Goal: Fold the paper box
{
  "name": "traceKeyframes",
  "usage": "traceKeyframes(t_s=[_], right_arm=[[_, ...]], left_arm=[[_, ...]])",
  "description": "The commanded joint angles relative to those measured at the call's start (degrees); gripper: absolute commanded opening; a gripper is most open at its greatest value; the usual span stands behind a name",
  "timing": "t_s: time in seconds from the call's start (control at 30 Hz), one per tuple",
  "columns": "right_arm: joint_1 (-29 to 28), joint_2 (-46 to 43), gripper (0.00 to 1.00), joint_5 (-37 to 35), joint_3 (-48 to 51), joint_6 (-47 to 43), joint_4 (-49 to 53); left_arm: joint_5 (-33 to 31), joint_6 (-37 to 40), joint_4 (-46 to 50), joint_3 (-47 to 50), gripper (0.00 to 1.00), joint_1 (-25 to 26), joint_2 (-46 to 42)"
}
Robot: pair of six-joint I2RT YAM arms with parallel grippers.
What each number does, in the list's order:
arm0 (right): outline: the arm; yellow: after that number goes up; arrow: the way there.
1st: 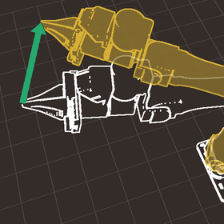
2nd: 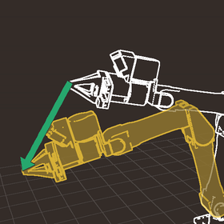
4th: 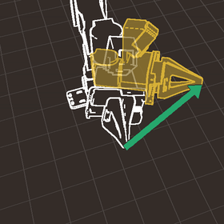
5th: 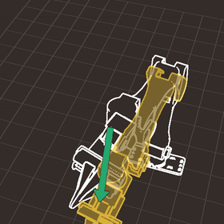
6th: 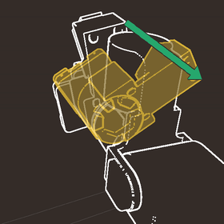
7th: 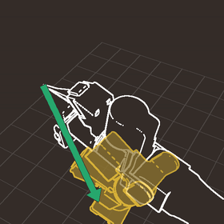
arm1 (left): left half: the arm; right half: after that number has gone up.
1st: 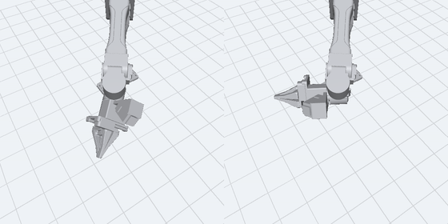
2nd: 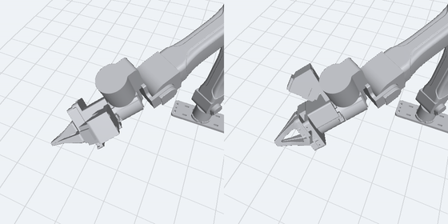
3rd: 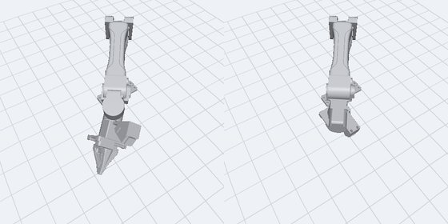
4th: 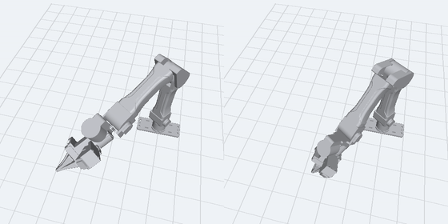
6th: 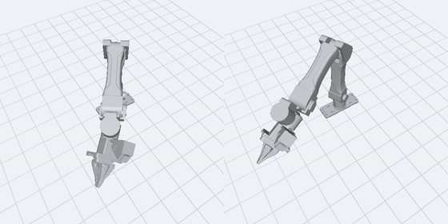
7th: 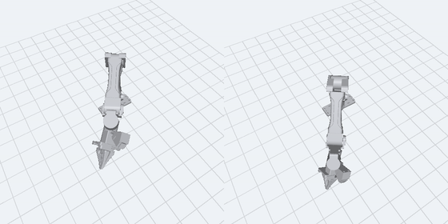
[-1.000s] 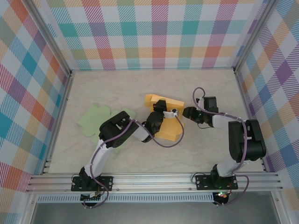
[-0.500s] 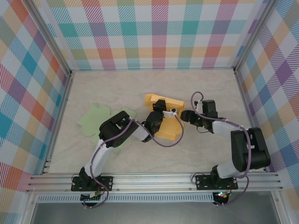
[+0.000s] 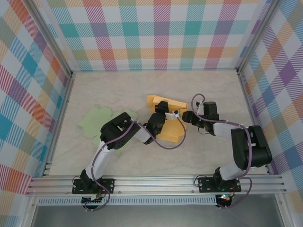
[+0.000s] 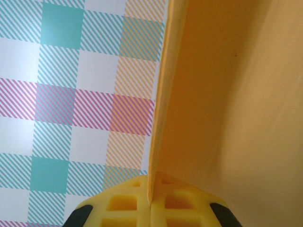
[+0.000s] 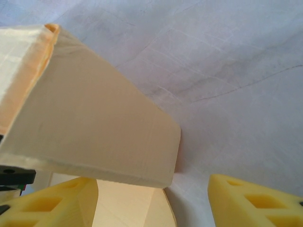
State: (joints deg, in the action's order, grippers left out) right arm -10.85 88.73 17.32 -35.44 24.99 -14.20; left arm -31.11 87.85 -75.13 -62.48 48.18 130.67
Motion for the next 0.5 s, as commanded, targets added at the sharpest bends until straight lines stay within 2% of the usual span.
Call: traceKeyframes(t_s=[0.0,0.47], right_arm=[[-1.29,1.26,0.62,-2.55,-1.74,-0.2,-3.65],[-7.43,2.92,0.6,-20.55,-1.65,-1.75,-7.6]], left_arm=[[1.25,-1.66,1.22,1.04,0.0,-0.28,-1.16],[0.84,-1.46,1.33,0.87,0.0,0.15,-0.61]])
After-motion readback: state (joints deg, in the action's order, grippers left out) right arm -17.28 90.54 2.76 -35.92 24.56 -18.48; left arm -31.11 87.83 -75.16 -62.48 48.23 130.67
